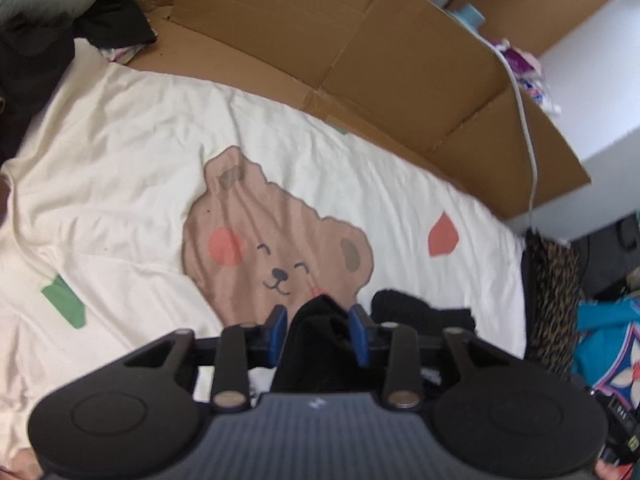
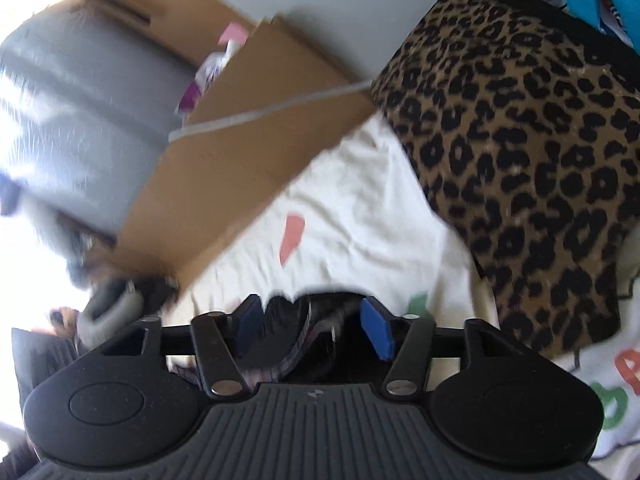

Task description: Fold clothes

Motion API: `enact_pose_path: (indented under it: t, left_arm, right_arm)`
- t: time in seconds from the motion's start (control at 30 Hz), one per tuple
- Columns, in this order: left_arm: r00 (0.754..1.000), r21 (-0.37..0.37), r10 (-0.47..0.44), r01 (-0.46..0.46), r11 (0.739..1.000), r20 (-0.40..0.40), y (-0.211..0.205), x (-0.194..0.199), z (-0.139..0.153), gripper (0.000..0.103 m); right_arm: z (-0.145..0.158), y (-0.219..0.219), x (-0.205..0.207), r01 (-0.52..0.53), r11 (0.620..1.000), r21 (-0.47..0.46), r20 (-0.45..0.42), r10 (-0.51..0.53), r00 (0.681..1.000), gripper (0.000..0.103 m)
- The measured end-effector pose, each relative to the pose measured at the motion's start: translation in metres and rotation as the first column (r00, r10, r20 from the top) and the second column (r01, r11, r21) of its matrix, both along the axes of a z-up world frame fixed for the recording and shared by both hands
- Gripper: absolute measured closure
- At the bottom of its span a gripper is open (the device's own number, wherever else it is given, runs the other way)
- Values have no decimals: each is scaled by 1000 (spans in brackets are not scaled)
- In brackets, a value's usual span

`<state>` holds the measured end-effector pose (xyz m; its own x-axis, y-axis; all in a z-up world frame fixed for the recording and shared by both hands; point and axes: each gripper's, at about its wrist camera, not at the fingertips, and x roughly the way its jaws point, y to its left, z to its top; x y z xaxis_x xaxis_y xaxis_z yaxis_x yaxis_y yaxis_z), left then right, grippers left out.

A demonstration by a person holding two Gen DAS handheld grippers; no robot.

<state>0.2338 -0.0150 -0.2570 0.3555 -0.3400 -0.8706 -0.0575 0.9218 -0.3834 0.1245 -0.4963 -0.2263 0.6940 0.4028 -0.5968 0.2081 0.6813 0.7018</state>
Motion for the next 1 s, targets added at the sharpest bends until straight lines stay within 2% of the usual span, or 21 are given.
enact_pose_path:
  t: [0.17,0.27,0.33,0.6,0.67,0.77,0.9,1.0]
  left_arm:
    - [995,57,-94,95,994,-22,-4,-9,-2,53]
    - [991,72,-134,132,989,17,-9,-16,-6,46]
    - [988,80,-150,146,986,43,-14,-21,-14,43]
    - [984,70,-166,161,984,69,-25,-26,-62,43]
    - [982,71,-174,169,983,77,-26,-23,-70,43]
    - [975,54,-190,185,981,111,-27,-19,-76,43]
    - [984,1,-140,140,990,108,-25,-11,-82,43]
    - [982,-4,-147,149,989,122,-30,-3,-84,44]
  right_arm:
    - [1,24,-7,-86,989,-118,-34,82,996,28]
    - [0,39,-6,-142,969,-204,-57,133,989,26]
    - [-4,48,-4,-179,950,-255,-78,164,983,26]
    - [-34,74,21,-268,876,-400,-150,226,963,26]
    - [-38,76,28,-279,866,-415,-157,234,960,26]
    - [-36,78,37,-262,869,-420,-123,231,965,26]
    - [-36,79,46,-241,874,-421,-97,221,970,26]
    - [-38,78,53,-229,881,-415,-85,213,973,26]
